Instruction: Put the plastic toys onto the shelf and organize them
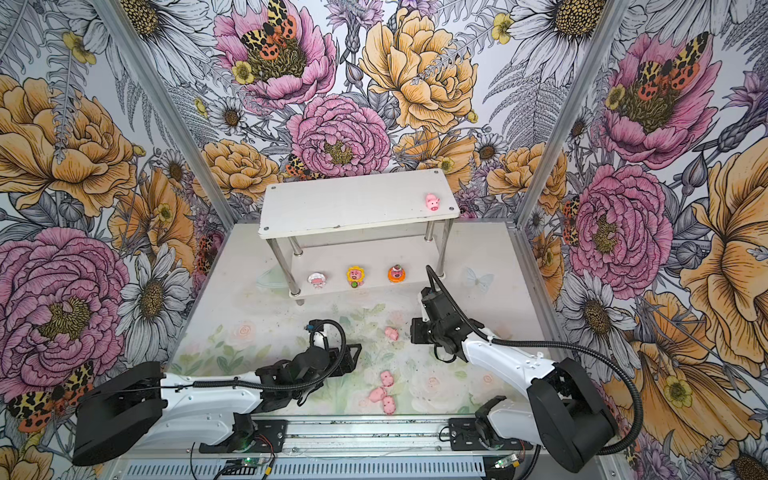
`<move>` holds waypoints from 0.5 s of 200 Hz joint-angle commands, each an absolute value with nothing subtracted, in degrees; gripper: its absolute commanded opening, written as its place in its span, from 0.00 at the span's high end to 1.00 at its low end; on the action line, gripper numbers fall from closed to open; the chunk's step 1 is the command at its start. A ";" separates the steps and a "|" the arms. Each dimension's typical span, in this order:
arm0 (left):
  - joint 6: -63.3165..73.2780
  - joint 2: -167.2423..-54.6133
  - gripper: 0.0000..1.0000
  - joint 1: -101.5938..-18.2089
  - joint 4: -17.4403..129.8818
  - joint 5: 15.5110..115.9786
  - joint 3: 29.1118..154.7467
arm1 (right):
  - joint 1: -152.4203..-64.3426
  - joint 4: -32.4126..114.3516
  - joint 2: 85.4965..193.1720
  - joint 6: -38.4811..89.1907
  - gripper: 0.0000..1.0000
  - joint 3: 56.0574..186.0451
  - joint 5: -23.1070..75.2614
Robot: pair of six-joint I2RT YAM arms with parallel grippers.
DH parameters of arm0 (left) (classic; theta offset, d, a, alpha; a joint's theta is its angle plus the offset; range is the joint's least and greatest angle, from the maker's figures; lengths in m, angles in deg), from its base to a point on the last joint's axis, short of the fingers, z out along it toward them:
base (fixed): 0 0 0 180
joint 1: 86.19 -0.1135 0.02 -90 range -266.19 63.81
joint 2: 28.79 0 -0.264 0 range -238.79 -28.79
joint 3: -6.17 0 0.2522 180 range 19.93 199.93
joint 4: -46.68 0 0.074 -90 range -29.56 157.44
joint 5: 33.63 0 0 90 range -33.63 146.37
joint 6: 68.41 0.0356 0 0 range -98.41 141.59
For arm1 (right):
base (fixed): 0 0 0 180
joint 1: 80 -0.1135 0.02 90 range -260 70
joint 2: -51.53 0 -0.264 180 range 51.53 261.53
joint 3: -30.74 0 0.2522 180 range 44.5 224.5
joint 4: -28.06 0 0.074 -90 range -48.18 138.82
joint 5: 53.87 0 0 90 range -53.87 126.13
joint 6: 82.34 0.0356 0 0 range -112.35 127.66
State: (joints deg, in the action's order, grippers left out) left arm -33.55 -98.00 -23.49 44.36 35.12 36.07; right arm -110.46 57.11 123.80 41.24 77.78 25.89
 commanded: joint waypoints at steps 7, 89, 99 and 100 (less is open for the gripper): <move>-32.28 -100.51 0.12 -23.65 41.52 37.35 38.46 | -112.64 56.67 127.17 39.66 1.00 81.60 26.86; -32.11 -103.74 0.12 -23.96 40.59 38.66 39.98 | -118.54 54.85 141.44 37.58 1.00 91.79 31.27; -32.12 -103.71 0.12 -24.11 40.57 38.78 39.90 | -119.70 54.82 142.48 37.58 1.00 92.12 31.55; -32.11 -103.69 0.12 -24.08 40.57 38.79 39.89 | -119.80 54.83 142.58 37.60 1.00 92.09 31.55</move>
State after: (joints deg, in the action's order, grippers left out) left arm -33.35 -103.52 -23.49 42.16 37.67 38.80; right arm -117.73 55.64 140.35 38.44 90.61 29.74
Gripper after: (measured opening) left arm 0.881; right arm 0.046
